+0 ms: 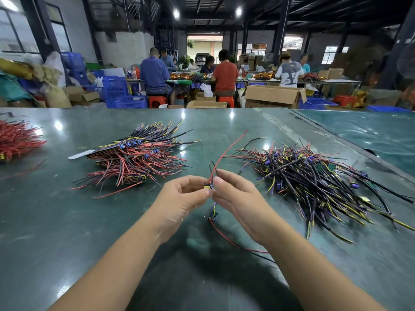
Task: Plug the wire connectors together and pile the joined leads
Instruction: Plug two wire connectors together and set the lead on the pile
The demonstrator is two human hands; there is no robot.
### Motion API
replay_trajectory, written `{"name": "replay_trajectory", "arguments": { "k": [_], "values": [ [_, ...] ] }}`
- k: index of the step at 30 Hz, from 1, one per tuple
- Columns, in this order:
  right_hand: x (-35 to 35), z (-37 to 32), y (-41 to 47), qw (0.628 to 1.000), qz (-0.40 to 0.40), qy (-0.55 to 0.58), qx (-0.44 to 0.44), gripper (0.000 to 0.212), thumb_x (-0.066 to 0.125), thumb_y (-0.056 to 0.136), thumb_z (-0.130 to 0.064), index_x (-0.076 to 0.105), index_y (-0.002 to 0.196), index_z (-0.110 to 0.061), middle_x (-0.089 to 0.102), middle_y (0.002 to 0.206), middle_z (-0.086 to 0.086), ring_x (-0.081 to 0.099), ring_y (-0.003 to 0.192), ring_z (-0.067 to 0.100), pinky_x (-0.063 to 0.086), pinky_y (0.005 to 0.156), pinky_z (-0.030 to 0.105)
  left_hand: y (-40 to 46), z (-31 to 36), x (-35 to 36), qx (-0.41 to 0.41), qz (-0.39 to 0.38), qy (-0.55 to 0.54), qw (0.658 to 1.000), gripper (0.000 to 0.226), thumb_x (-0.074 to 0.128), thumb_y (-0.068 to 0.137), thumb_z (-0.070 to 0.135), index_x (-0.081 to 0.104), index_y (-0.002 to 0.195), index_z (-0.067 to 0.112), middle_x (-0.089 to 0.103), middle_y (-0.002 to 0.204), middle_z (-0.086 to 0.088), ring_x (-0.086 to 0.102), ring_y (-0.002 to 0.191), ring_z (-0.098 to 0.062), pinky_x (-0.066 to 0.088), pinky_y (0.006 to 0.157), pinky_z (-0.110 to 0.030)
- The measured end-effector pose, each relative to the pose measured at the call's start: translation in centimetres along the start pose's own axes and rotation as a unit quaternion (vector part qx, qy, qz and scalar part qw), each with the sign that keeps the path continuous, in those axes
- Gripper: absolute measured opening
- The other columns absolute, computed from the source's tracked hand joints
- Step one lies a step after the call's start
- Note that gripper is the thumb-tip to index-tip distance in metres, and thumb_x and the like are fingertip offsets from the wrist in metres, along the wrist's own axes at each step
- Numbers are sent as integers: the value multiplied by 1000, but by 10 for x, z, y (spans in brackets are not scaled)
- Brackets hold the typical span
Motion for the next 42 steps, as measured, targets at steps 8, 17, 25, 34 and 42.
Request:
{"name": "replay_trajectory", "arguments": {
  "k": [8,17,25,34,42],
  "values": [
    [-2,-4,-3,905,165,-286,-270,21,59,91,-8,59,109,-20,47,119,-11,59,92,2,48,79,14,5,-9,1,36,61,32,997,18,72,75,-1,71,77,16,71,76,3,64,73,-7,51,72,-19],
    [10,6,-1,960,48,-250,-116,24,46,99,-18,64,85,-27,70,90,-6,65,92,13,51,88,37,-3,-9,12,51,-60,98,992,25,69,77,-8,73,89,13,75,89,-4,67,81,-9,52,73,-17],
    [-26,-20,3,878,253,-376,-153,22,39,101,-19,58,112,-19,64,81,4,57,72,20,41,67,32,4,-12,-2,72,55,336,937,15,74,79,17,70,84,30,69,76,15,62,74,-6,49,71,-19],
    [-107,-42,0,614,382,-679,125,47,52,90,-40,59,120,-5,46,135,17,32,129,37,29,102,44,3,-22,-3,22,15,509,861,18,67,79,48,62,94,40,58,96,19,53,84,0,41,79,-21],
    [-58,-24,2,747,250,-615,-38,30,55,89,-27,66,115,-19,55,127,7,41,118,32,31,99,34,5,-17,-5,37,12,491,870,15,60,87,17,71,93,25,70,81,16,58,69,4,41,66,-8]
  ]
}}
Point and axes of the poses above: each hand's wrist, its own y-axis towards the middle knuckle, its own x-axis out of the palm, z = x × y, the point moved 2 cm from there along y, towards the middle knuckle
